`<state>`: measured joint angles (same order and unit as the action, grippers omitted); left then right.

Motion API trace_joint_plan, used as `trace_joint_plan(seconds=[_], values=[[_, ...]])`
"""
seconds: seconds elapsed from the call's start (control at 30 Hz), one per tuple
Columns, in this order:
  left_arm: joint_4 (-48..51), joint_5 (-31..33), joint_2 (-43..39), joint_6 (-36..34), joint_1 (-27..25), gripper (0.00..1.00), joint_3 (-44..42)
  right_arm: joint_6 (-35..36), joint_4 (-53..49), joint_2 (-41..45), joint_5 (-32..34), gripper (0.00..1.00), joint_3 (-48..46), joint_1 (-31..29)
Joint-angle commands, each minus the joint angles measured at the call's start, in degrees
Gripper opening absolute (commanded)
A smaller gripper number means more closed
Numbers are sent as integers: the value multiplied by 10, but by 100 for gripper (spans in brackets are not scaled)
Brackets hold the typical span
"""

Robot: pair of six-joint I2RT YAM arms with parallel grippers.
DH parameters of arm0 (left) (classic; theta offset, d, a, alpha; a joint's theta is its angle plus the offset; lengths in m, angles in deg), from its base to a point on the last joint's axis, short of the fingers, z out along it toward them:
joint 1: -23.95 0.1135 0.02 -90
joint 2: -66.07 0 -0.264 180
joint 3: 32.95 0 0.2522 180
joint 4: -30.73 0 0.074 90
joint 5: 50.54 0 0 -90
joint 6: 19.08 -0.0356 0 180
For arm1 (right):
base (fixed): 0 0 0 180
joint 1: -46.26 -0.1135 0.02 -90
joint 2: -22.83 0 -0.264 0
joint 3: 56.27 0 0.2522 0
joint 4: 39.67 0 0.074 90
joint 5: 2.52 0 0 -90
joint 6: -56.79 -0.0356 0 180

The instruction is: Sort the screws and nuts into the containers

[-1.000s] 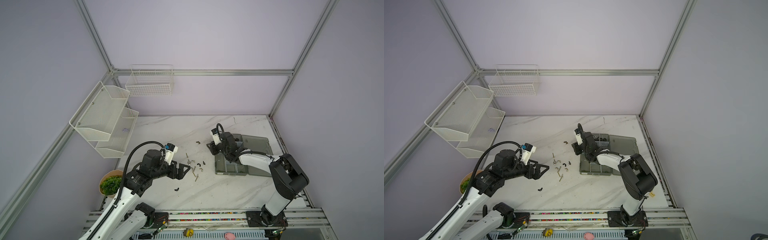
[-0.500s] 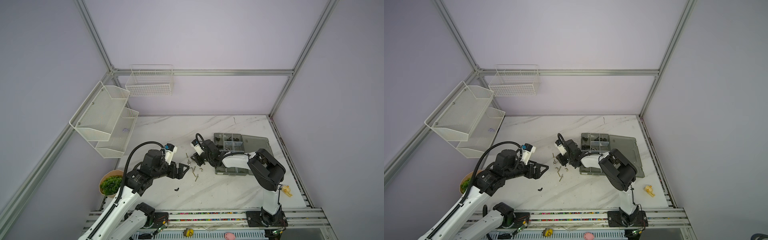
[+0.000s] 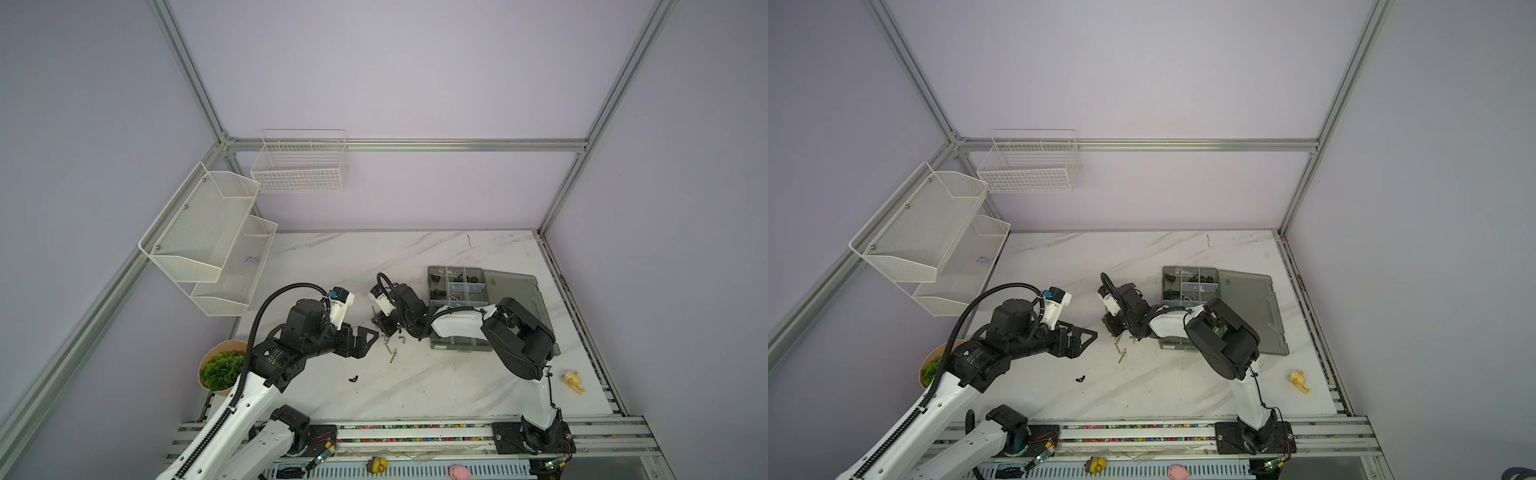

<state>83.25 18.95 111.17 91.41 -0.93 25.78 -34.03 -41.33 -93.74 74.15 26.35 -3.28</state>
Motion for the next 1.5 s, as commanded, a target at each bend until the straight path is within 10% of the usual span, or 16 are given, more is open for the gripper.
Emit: trace_joint_plan(seconds=[0.0,1.47], values=[[-6,-3,-6,4,-2,100,-9,0,-28,-10,29,23,14,-5],[-9,-10,11,3,-2,100,-10,-8,59,57,-14,2,-46,-3]])
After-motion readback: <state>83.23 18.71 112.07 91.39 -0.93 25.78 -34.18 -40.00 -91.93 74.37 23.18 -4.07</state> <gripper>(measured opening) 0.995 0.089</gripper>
